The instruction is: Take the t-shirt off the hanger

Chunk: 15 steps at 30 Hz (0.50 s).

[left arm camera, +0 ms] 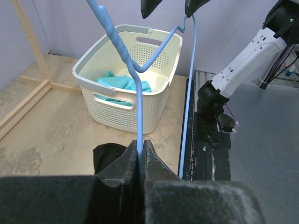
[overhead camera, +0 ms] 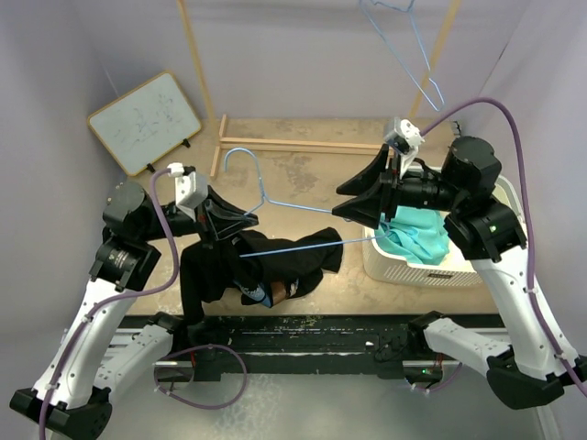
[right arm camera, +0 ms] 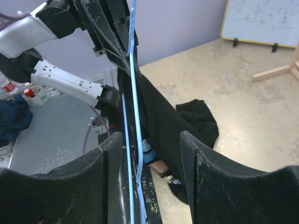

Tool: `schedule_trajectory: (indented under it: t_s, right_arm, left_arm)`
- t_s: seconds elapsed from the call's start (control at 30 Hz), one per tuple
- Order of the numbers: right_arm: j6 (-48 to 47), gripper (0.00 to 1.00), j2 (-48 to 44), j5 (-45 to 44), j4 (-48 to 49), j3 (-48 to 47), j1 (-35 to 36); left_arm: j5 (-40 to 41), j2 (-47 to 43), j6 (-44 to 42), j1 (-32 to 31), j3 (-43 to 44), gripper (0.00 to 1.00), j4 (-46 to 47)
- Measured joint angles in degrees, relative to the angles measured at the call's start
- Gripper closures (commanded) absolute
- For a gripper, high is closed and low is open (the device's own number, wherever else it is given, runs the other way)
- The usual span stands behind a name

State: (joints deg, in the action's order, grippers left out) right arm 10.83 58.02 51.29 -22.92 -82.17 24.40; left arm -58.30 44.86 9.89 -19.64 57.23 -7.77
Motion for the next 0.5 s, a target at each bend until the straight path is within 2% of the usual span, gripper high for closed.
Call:
schedule_trajectory:
  t_s: [0.2,0.43,0.5]
  right_arm:
    - [-0.55,0.51,1.75,2.34,-1.22,0.17,0.04]
    - [-2.08,0.65,2.6,3.58,-3.04,0.17,0.74]
    - [-2.43,0.72,3.06,3.65,-3.89,0.17,1.09]
  left_arm:
    - [0.02,1.4,0.07,0.0,0.0,1.0,0.87]
    - [0.85,3.26,1.36,0.0,0.02,1.0,3.87]
    - [1.29,3.98,1.66,0.0,0.13,1.0,4.81]
